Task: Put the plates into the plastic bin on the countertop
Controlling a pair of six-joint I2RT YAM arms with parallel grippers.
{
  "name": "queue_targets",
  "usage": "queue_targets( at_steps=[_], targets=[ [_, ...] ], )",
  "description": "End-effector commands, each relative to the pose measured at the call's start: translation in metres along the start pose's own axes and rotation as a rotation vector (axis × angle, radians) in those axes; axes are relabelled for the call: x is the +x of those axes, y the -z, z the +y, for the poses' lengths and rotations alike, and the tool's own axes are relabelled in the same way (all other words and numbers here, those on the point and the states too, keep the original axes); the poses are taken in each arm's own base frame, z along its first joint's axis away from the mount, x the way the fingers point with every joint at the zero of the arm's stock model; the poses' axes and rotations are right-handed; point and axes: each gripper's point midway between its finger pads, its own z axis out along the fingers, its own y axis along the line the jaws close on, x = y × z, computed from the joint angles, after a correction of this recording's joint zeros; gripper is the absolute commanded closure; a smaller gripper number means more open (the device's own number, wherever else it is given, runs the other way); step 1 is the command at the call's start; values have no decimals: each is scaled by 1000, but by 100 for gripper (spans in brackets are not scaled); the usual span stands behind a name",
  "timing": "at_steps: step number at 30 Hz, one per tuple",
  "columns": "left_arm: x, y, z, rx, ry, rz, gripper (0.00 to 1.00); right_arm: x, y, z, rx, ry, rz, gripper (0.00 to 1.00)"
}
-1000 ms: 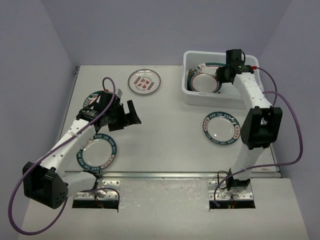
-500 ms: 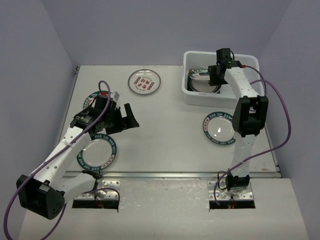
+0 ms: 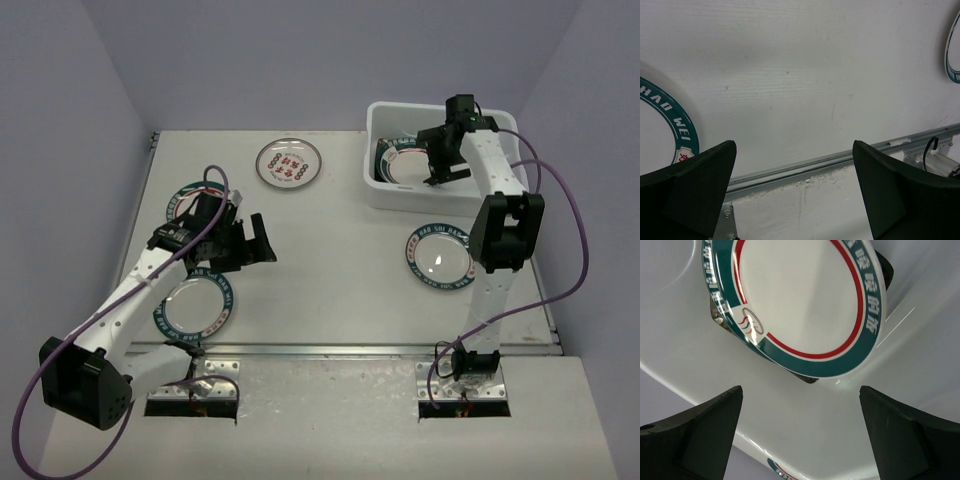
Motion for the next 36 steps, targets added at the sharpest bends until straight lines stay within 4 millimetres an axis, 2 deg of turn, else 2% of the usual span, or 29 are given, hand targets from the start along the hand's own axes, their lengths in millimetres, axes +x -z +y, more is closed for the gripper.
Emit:
queue_targets(
  at_steps=[1,6,9,11,12,13,15,16,18,19,20,22,24,26,27,28,32,33,36],
  targets=[
    [-12,1,-13,43,-39,-18,0,12,18,1,-5,31,68,1],
    [-9,-4,-18,77,-48,11,0,28,23,10,-67,80,162,1],
    [-8,-7,-27,120,-48,32,0,26,48,32,-148,139,162,1],
    [-10,-10,-38,170,-42,37,0,27,77,54,-271,204,152,1],
    [-13,-11,-47,204,-34,27,0,25,103,63,-344,252,134,1],
    [-11,-13,-49,205,-40,40,0,26,106,68,-363,258,130,1],
    [-11,-28,-72,256,-43,52,0,26,163,82,-507,408,78,1],
    [-3,-32,-86,278,-65,71,0,27,181,81,-528,457,62,1],
    [2,-44,-119,332,-67,58,0,28,231,67,-578,629,-16,1],
    [9,-57,-127,334,-54,82,0,32,244,57,-581,687,-38,1],
    [15,-67,-140,357,-28,82,0,46,259,38,-597,765,-50,1],
    [15,-75,-169,426,27,49,0,63,240,2,-579,813,12,1],
    [20,-94,-196,497,114,42,0,80,243,-52,-647,833,65,1],
    [28,-112,-210,516,135,58,0,82,248,-87,-681,797,55,1],
    [26,-125,-225,535,160,49,0,80,252,-102,-697,768,36,1],
    [29,-132,-238,552,162,52,0,81,245,-120,-692,754,32,1],
    [34,-180,-275,571,197,76,0,81,277,-145,-764,732,-26,1],
    [35,-185,-282,583,216,84,0,85,279,-150,-756,726,4,1],
    [43,-226,-287,541,241,110,0,96,280,-156,-770,716,73,1]
  ],
)
